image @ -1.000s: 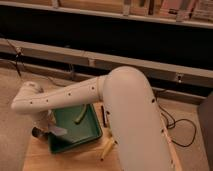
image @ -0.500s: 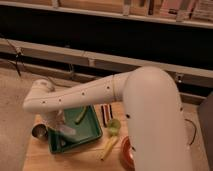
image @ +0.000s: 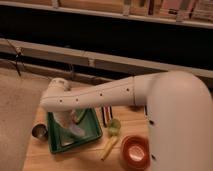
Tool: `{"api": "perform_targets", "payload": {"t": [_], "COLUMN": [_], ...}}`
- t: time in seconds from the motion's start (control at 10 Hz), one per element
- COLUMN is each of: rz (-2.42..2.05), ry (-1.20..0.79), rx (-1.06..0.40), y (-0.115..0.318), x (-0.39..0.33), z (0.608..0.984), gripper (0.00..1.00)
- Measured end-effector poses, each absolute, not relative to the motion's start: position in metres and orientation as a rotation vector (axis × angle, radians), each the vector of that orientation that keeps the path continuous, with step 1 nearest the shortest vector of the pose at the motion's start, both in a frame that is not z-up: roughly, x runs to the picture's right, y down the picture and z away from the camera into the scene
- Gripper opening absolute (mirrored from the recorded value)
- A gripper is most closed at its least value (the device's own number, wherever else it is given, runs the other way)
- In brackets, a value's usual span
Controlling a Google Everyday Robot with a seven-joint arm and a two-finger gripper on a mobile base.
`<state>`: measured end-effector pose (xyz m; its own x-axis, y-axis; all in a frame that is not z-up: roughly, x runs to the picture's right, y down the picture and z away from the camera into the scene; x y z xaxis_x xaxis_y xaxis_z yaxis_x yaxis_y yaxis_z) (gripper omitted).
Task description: Wipe table surface with sponge
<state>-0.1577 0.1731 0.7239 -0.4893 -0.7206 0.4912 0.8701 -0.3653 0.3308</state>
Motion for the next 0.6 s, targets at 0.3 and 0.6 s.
{"api": "perform_targets", "payload": {"t": [0.3, 0.6], "rz": [-1.890, -1.808], "ry": [-0.653, -0.640], "rx": [-0.291, -0.249], "y": [0.165, 0.154], "x": [-0.110, -0.060], "z": [0.720, 0.725], "gripper": [0.02, 0.02]}}
